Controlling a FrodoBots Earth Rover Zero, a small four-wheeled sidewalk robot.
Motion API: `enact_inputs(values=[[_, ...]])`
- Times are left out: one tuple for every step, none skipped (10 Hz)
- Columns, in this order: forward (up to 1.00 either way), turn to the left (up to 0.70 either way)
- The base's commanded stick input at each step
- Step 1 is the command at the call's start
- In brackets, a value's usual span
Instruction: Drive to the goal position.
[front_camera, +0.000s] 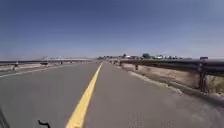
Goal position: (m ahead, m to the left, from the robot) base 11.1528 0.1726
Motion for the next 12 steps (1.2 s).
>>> enact_inputs(values=[[1.0, 0.0], [1.0, 0.0], [1.0, 0.0], [1.0, 0.09], [1.0, 0.21], [1.0, 0.0], [1.0, 0.0], [1.0, 0.0], [1.0, 0.0], [1.0, 0.0], [1.0, 0.0], [1.0, 0.0]])
